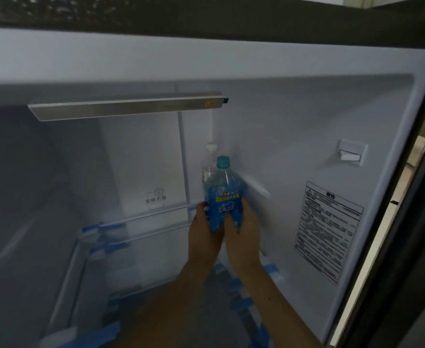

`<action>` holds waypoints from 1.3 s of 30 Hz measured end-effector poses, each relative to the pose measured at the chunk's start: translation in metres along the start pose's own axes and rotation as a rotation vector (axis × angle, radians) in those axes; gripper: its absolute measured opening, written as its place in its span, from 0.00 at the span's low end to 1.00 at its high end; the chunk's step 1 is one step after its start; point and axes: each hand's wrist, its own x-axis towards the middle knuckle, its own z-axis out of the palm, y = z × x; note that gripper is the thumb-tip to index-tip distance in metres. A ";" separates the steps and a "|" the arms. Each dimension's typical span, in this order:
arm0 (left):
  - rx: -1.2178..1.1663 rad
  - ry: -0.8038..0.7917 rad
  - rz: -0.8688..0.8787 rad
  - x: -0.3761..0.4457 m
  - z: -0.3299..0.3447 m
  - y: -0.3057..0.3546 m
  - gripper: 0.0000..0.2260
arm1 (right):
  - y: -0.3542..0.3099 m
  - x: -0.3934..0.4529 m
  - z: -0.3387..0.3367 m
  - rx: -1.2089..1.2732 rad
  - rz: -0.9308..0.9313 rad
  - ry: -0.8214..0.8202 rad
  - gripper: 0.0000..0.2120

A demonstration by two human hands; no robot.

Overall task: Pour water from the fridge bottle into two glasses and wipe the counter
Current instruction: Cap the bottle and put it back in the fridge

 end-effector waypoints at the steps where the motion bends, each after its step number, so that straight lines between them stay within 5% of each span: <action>1: -0.003 0.000 -0.004 0.001 0.001 0.000 0.15 | 0.000 0.001 0.000 0.013 0.011 0.001 0.19; 17: 0.123 -0.155 -0.063 0.000 -0.010 0.010 0.20 | -0.002 0.013 -0.003 0.057 0.104 0.033 0.14; 22: 0.213 -0.160 0.043 -0.015 -0.042 0.021 0.18 | -0.021 0.003 -0.008 0.144 0.200 0.061 0.12; 30: 0.710 -0.068 0.559 -0.073 -0.129 0.047 0.22 | -0.062 -0.066 -0.031 -0.199 -0.241 -0.137 0.12; 34: 0.768 -0.151 0.531 -0.132 -0.168 0.040 0.23 | -0.072 -0.124 -0.055 -0.422 -0.339 -0.275 0.22; 39: 0.761 -0.280 0.499 -0.220 -0.207 0.027 0.24 | -0.072 -0.208 -0.083 -0.588 -0.354 -0.366 0.22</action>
